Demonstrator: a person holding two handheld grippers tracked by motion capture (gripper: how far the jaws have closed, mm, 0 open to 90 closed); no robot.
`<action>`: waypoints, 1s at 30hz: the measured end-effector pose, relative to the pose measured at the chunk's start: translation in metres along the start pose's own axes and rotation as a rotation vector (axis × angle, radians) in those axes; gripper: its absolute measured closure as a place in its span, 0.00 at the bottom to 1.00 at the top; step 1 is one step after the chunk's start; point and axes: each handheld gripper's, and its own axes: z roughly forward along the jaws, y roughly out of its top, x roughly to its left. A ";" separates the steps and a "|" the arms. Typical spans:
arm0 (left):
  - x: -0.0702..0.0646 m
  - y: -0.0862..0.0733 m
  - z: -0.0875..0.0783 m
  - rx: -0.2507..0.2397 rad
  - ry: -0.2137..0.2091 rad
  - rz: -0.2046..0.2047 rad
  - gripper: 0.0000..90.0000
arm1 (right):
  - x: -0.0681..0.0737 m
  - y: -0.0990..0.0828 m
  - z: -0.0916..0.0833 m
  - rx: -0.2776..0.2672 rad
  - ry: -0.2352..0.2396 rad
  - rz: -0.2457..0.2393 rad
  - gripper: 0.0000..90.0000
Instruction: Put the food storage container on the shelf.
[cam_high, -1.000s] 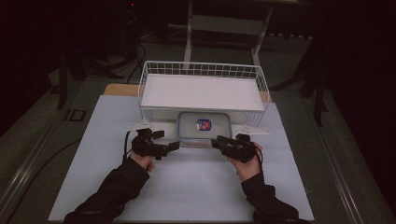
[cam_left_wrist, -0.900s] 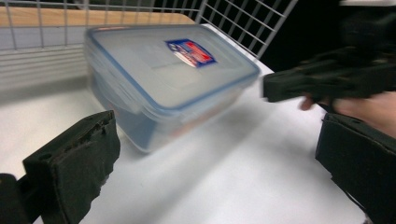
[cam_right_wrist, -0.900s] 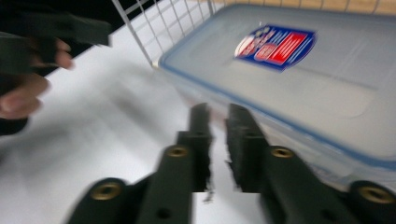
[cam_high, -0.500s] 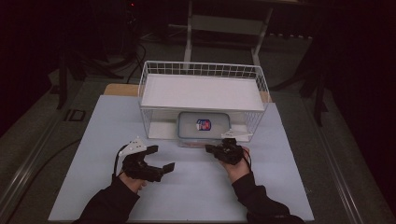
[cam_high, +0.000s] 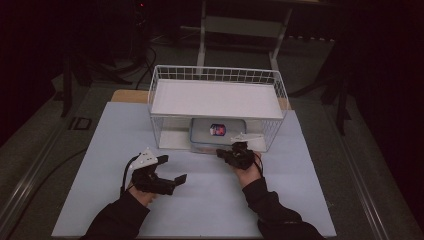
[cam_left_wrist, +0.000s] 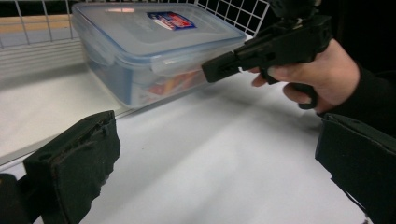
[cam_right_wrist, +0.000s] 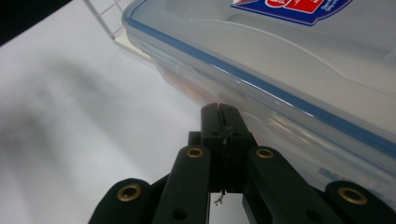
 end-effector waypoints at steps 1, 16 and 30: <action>0.000 0.000 0.000 0.000 0.003 0.005 0.00 | -0.002 0.003 0.003 -0.006 -0.002 0.012 1.00; 0.001 -0.003 0.000 -0.005 0.009 0.012 0.00 | -0.019 0.020 0.018 -0.021 -0.050 0.037 1.00; -0.001 -0.003 -0.001 -0.002 0.002 0.022 0.00 | -0.018 0.023 0.024 -0.024 -0.053 -0.001 0.99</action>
